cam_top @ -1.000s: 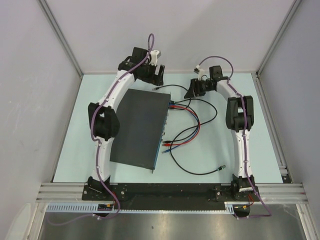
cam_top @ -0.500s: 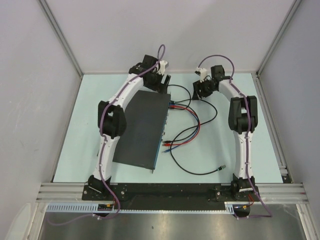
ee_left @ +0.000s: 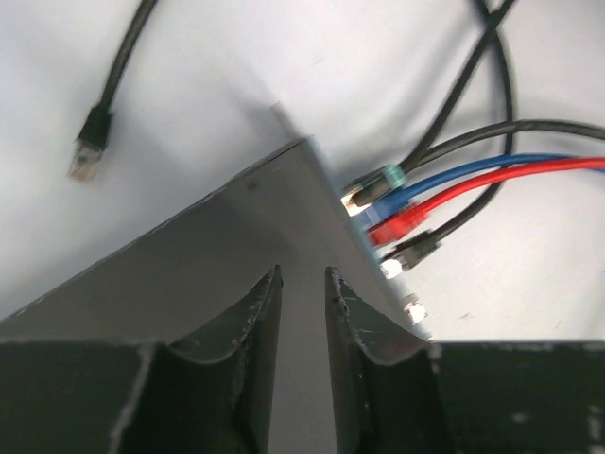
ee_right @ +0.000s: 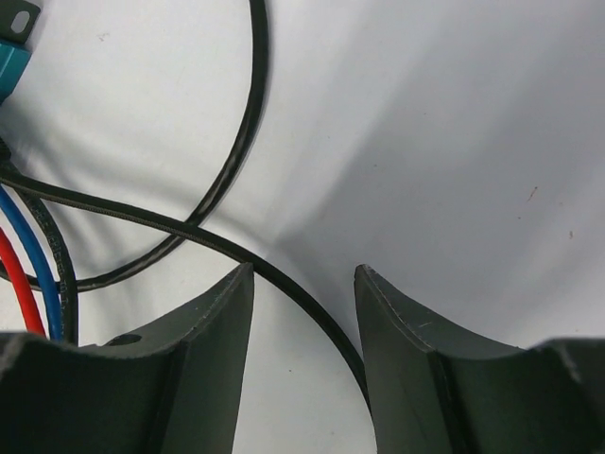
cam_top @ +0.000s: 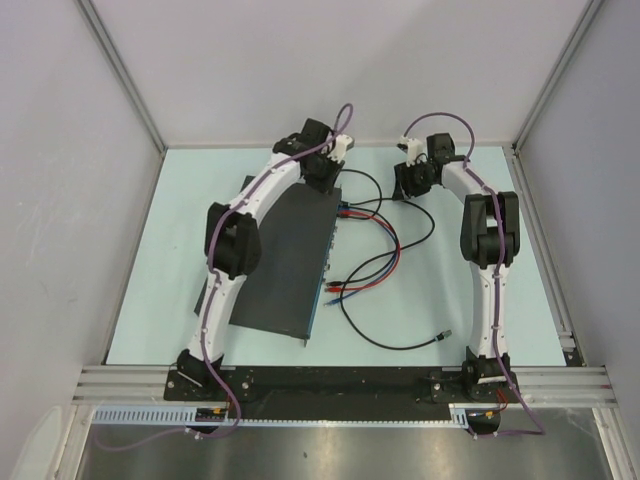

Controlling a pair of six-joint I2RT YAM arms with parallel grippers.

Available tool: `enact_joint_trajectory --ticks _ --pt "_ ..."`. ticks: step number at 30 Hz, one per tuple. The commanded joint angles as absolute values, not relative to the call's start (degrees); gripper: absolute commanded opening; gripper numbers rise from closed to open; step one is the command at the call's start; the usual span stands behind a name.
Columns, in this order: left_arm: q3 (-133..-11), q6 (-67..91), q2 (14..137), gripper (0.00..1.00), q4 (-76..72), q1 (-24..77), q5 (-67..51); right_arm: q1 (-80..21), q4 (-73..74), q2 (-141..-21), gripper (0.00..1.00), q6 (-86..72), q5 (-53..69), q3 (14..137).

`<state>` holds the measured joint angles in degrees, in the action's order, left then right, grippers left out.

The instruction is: Pull the plug from the switch port

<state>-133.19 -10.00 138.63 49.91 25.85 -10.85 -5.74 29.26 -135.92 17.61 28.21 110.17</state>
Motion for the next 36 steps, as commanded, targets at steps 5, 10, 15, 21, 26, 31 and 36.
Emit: enact_joint_trajectory --ticks 5,10,15,21,26,31,36 --pt "-135.4 -8.8 140.8 0.32 41.2 30.5 -4.8 -6.0 33.0 -133.7 0.54 17.6 26.7 107.4" --pt "-135.2 -7.8 142.1 0.36 39.4 30.8 -0.4 -6.1 33.7 -133.4 0.55 17.3 26.8 107.1" --pt "-134.8 -6.9 142.6 0.33 38.7 31.0 2.8 -6.1 33.7 -133.2 0.55 17.1 26.8 107.0" --pt "-133.6 -7.2 142.5 0.31 39.0 31.2 5.5 -6.2 34.4 -133.4 0.55 17.4 27.0 106.8" --pt "-132.7 -7.4 142.1 0.33 40.1 31.1 3.3 -6.5 34.5 -133.6 0.56 17.1 27.4 106.4" --pt "-133.4 -6.8 141.6 0.44 41.0 31.5 -4.7 -6.3 34.9 -133.7 0.57 17.1 27.9 106.5" --pt "-132.5 -7.6 141.9 0.41 40.1 32.0 -1.6 -6.2 35.6 -133.9 0.57 17.1 28.2 107.1"
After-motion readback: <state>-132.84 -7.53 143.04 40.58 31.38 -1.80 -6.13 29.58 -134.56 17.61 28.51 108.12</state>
